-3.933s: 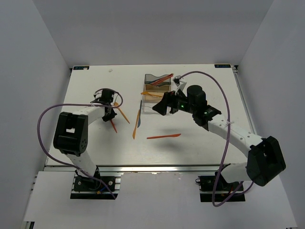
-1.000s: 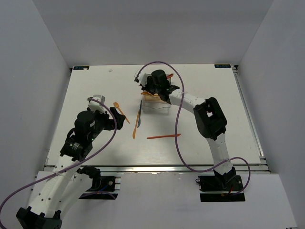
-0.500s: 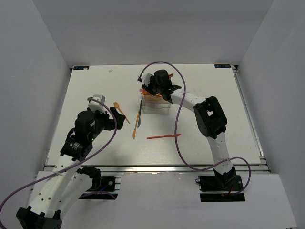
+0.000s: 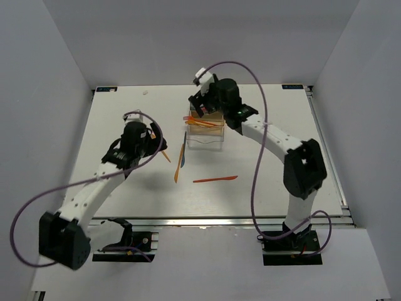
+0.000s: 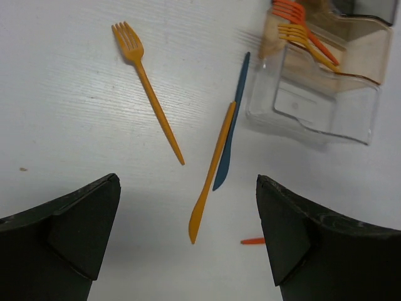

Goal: Sort the eating utensils into containers

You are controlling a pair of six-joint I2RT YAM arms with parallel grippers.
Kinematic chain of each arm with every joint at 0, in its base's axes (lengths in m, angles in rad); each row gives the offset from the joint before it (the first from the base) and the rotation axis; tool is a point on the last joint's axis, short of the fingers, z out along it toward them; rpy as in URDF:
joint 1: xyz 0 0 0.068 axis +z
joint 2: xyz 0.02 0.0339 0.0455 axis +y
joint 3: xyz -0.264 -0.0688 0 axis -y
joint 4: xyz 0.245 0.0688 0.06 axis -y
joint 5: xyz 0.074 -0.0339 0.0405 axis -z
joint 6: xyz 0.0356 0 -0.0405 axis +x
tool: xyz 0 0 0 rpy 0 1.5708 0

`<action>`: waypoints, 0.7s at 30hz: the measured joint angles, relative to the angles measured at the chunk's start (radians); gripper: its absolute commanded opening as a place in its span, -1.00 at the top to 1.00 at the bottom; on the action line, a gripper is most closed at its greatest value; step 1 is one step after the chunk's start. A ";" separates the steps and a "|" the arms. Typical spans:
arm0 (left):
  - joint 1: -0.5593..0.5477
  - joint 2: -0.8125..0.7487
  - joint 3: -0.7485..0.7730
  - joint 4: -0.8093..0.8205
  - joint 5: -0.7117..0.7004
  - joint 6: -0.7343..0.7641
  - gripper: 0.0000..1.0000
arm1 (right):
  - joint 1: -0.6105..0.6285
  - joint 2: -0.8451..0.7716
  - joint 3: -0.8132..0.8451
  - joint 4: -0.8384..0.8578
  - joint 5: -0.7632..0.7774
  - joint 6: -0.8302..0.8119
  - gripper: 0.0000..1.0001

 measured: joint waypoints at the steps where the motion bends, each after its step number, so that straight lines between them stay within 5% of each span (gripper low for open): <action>1: 0.000 0.067 0.029 0.003 -0.015 -0.025 -0.96 | 0.000 -0.051 -0.013 0.002 0.020 0.046 -0.79; 8: -0.013 0.511 0.223 -0.025 -0.151 -0.183 -0.93 | 0.000 -0.399 -0.175 -0.023 0.173 0.373 -0.79; 11: -0.014 0.657 0.301 -0.056 -0.216 -0.222 -0.51 | -0.002 -0.528 -0.318 -0.044 0.182 0.470 -0.79; 12: -0.013 0.691 0.319 -0.061 -0.232 -0.225 -0.33 | -0.002 -0.568 -0.375 -0.053 0.177 0.497 -0.79; 21: 0.046 0.846 0.397 -0.032 -0.227 -0.230 -0.24 | -0.002 -0.764 -0.662 -0.090 0.090 0.658 -0.79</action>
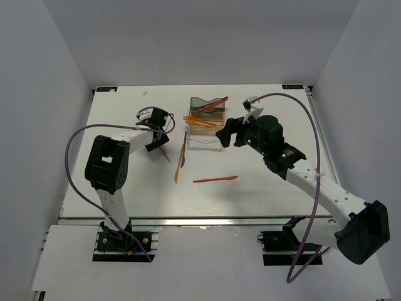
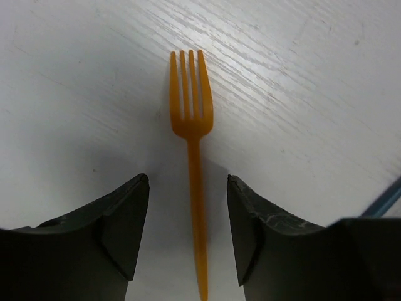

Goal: Sort the eating utensils into containers

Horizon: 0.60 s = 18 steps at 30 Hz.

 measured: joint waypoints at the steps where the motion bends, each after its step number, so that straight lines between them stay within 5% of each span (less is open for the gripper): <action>1: 0.006 0.007 0.000 0.005 0.002 -0.001 -0.17 | 0.000 0.000 0.000 0.004 -0.013 0.008 -0.79; 6: 0.030 0.029 0.006 0.028 0.007 0.000 0.27 | 0.002 -0.002 0.000 0.004 -0.061 0.034 -0.78; 10: 0.037 0.039 0.009 0.057 0.010 -0.003 0.93 | 0.008 -0.002 0.000 0.006 -0.087 0.042 -0.77; 18: 0.042 -0.002 -0.061 0.135 0.048 -0.006 1.00 | 0.008 0.006 -0.024 0.071 -0.177 0.049 -0.79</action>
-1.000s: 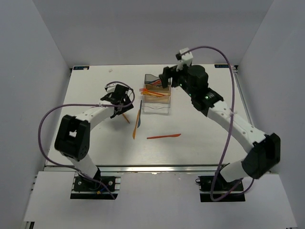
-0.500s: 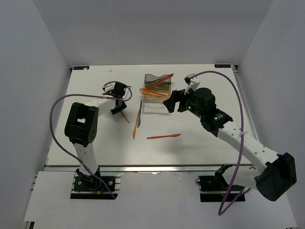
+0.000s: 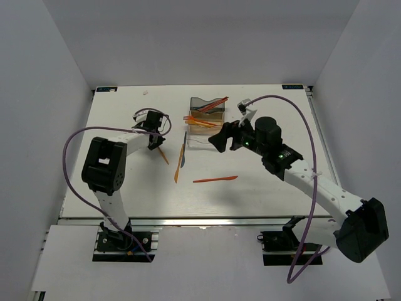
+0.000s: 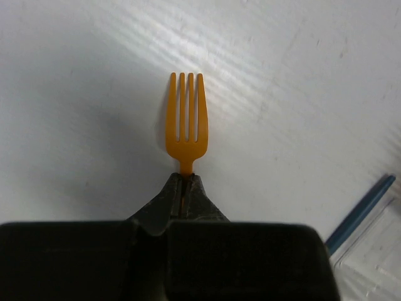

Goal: Sort the eating utensils into containers

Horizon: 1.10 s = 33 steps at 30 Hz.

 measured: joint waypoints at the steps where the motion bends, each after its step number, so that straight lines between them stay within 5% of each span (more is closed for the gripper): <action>1: 0.000 -0.010 -0.011 0.005 0.007 0.002 1.00 | 0.000 0.014 -0.008 0.023 -0.032 0.000 -0.79; 8: -0.056 -0.410 -0.310 0.109 0.181 0.063 1.00 | 0.013 0.252 -0.026 0.201 -0.150 0.143 -0.78; 14: -0.099 -0.775 -0.500 0.330 0.389 0.055 1.00 | 0.056 0.367 -0.013 0.277 -0.093 0.303 -0.70; 26: -0.128 -0.877 -0.563 0.418 0.579 0.046 1.00 | 0.145 0.454 0.157 0.359 -0.016 0.436 -0.51; 33: -0.137 -0.875 -0.563 0.425 0.615 0.054 1.00 | 0.158 0.550 0.254 0.344 -0.025 0.460 -0.01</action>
